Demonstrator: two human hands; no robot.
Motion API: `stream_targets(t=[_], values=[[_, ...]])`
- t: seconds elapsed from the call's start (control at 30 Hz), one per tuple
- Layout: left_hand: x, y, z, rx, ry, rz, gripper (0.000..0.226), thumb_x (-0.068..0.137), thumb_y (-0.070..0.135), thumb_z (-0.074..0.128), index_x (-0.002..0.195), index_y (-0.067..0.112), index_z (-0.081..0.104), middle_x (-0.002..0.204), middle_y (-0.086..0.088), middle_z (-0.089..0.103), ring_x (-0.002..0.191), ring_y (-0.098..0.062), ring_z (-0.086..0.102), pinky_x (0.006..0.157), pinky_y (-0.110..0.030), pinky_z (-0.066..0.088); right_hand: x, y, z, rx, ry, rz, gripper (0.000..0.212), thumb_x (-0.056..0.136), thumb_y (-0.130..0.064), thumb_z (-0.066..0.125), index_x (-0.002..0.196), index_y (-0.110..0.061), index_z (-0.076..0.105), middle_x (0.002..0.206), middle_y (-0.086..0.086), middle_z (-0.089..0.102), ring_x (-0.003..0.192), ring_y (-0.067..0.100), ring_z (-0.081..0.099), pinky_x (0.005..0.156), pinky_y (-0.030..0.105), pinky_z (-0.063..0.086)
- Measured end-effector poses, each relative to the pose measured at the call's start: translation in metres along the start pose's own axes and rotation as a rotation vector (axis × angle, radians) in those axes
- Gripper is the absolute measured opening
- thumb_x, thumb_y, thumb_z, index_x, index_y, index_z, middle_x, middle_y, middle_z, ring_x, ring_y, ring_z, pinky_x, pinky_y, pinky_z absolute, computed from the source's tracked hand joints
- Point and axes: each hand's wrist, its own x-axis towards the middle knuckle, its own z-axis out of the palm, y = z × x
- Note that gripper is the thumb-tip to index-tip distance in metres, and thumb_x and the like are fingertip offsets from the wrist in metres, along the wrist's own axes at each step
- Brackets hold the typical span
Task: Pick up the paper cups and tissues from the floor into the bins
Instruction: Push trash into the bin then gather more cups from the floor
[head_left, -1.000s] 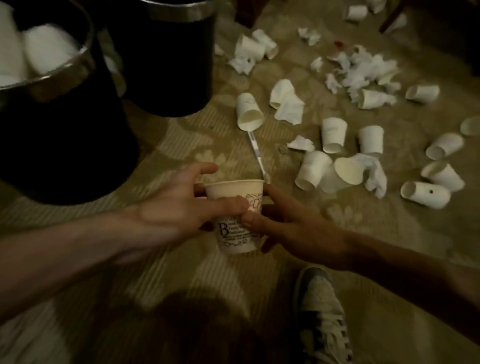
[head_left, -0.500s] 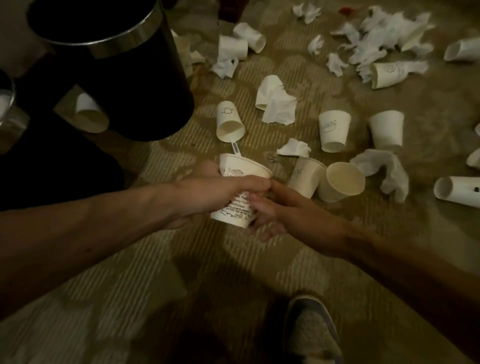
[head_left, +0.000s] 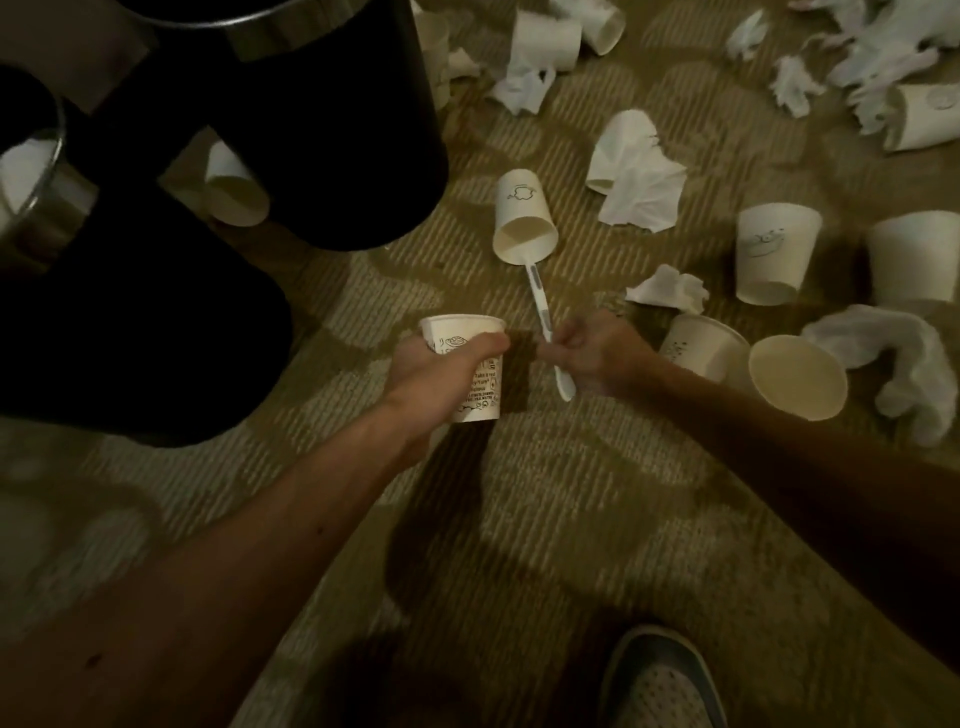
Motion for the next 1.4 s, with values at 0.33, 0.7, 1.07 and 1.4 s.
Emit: stream_targets(t=[0.33, 0.7, 1.07, 1.4], values=[[0.015, -0.012, -0.001, -0.085, -0.029, -0.036, 0.024, 0.072, 0.031, 0.084, 0.089, 0.018, 0.074, 0.079, 0.001, 0.077, 0.072, -0.013, 0.074, 0.056, -0.026, 0.055, 0.043, -0.004, 0.033, -0.608, 0.131, 0.059, 0.039, 0.097, -0.038, 0.051, 0.119, -0.005, 0.05, 0.117, 0.019, 0.059, 0.107, 0.036, 0.059, 0.076, 0.035, 0.041], [0.03, 0.016, 0.019, -0.181, -0.166, -0.007, 0.036, 0.077, 0.028, 0.08, 0.107, 0.011, 0.07, 0.098, -0.009, 0.076, 0.092, -0.025, 0.074, 0.08, -0.043, 0.06, 0.032, -0.027, -0.078, -0.447, -0.076, -0.028, 0.031, 0.1, -0.017, 0.047, 0.104, 0.007, 0.066, 0.082, 0.013, 0.062, 0.071, 0.022, 0.057, 0.056, 0.026, 0.043], [0.028, 0.022, 0.048, -0.256, -0.29, -0.038, 0.031, 0.08, 0.024, 0.078, 0.107, 0.011, 0.069, 0.098, -0.011, 0.076, 0.088, -0.024, 0.074, 0.076, -0.04, 0.061, 0.036, 0.013, -0.093, -0.708, 0.046, 0.129, 0.05, 0.083, -0.036, 0.074, 0.118, -0.006, 0.055, 0.114, 0.014, 0.061, 0.092, 0.025, 0.057, 0.07, 0.033, 0.041], [0.031, 0.014, 0.053, -0.274, -0.334, -0.034, 0.027, 0.079, 0.027, 0.079, 0.1, 0.013, 0.071, 0.088, -0.008, 0.076, 0.08, -0.02, 0.074, 0.069, -0.035, 0.059, 0.045, -0.002, -0.097, -0.605, 0.123, 0.052, 0.023, 0.093, -0.02, 0.06, 0.106, -0.003, 0.07, 0.093, 0.011, 0.068, 0.077, 0.021, 0.062, 0.064, 0.031, 0.05]])
